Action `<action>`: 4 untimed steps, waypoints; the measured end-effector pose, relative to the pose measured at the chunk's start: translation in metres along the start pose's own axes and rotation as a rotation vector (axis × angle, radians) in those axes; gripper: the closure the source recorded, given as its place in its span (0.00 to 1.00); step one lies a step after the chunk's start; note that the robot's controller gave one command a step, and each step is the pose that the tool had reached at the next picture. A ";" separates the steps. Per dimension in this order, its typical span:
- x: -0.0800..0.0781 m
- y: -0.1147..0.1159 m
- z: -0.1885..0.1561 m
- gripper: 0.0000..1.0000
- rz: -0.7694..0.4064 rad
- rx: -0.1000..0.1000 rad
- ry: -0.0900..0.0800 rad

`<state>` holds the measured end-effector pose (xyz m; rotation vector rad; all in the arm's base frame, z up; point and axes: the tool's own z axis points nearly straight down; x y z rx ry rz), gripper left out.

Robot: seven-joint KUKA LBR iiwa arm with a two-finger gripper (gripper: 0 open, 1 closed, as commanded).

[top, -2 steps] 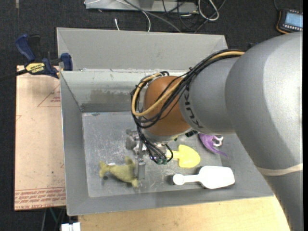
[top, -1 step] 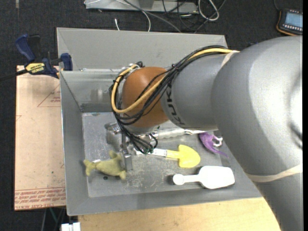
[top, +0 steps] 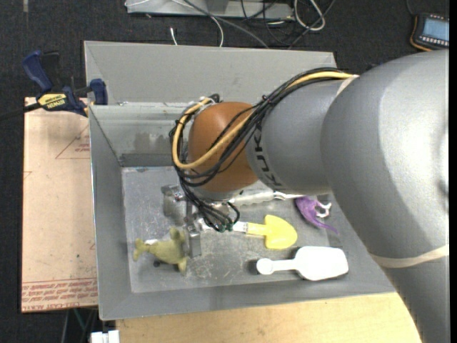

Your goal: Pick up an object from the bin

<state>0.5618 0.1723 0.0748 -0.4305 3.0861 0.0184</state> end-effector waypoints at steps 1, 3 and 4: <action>-0.043 0.039 -0.029 0.00 -0.150 0.001 -0.004; 0.003 0.072 0.005 0.00 -0.203 0.000 -0.012; -0.048 0.062 0.006 0.00 -0.030 0.003 -0.005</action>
Offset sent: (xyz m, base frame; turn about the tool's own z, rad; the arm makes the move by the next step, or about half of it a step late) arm -0.0050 0.0733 -0.0048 0.0963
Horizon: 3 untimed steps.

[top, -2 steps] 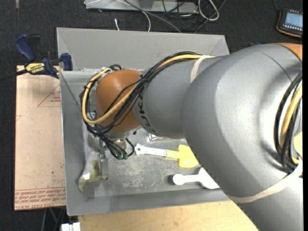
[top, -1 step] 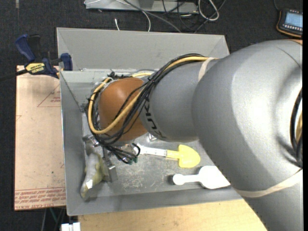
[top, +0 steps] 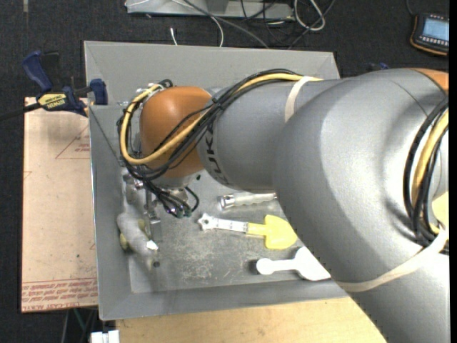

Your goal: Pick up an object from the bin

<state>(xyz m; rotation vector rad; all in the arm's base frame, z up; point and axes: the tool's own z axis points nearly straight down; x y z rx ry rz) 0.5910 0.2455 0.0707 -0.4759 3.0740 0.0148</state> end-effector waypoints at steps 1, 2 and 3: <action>0.019 0.007 -0.103 0.00 -0.094 -0.003 -0.001; 0.014 0.007 -0.125 0.00 -0.107 -0.003 -0.015; 0.022 0.003 -0.076 0.00 -0.289 -0.003 -0.007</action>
Offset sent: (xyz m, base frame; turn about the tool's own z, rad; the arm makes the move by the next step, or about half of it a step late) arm -0.0138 -0.0004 0.0052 -0.0514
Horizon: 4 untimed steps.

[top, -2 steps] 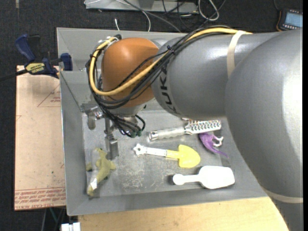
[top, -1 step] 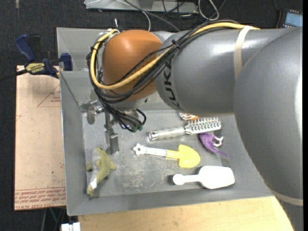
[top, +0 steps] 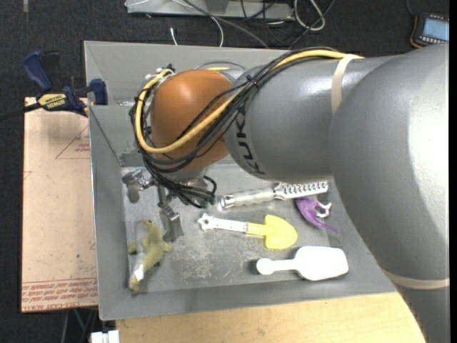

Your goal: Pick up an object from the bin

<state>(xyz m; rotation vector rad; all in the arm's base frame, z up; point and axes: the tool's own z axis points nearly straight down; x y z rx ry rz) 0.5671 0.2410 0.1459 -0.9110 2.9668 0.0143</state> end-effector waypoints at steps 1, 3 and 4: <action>0.035 0.004 0.043 0.00 0.156 0.000 -0.008; 0.025 0.022 0.075 1.00 -0.128 -0.001 -0.004; 0.054 0.038 0.074 0.00 -0.068 -0.002 -0.003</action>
Offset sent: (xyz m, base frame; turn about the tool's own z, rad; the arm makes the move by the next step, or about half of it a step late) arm -0.0310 0.0053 -0.0759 -0.1322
